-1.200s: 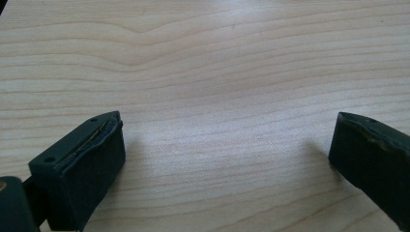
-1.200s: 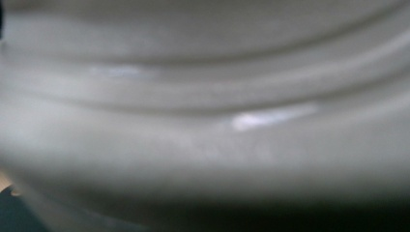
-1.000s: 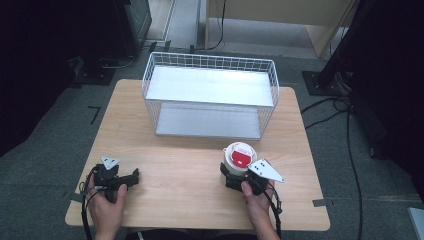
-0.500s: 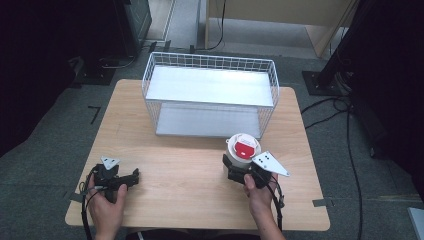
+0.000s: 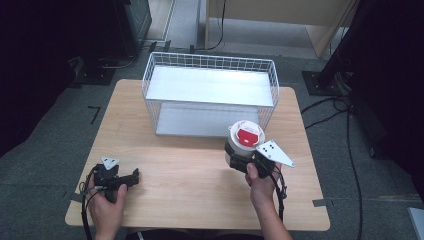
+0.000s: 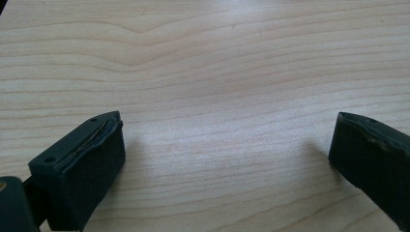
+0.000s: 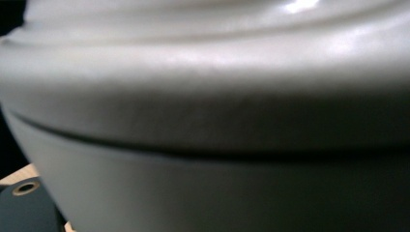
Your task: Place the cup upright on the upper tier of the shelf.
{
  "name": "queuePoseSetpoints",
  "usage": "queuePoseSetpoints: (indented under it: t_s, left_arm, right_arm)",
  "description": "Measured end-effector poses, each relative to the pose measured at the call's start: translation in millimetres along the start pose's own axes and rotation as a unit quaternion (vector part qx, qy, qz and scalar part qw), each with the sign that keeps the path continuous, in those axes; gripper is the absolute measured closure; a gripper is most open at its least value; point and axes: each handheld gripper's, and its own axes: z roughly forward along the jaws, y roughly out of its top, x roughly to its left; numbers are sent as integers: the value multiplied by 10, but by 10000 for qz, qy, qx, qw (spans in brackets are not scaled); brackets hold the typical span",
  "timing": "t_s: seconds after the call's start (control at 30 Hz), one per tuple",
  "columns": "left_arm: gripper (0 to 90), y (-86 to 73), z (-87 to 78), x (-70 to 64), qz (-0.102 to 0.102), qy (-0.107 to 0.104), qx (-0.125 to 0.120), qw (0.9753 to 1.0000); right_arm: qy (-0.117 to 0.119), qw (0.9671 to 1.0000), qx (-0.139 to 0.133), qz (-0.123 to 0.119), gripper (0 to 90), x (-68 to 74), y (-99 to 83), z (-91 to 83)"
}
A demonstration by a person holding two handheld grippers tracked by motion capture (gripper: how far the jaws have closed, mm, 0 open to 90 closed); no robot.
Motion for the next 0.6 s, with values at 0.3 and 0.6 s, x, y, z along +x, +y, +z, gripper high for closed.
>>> queuePoseSetpoints:
  t_s: [0.3,0.6]
  left_arm:
    - [0,0,-1,1,6,-3,9,10000]
    - [0,1,-2,2,7,-4,12,10000]
  right_arm:
    - [-54,9998,-152,-105,96,-3,230,75]
    - [-92,9994,-261,-214,97,-6,455,178]
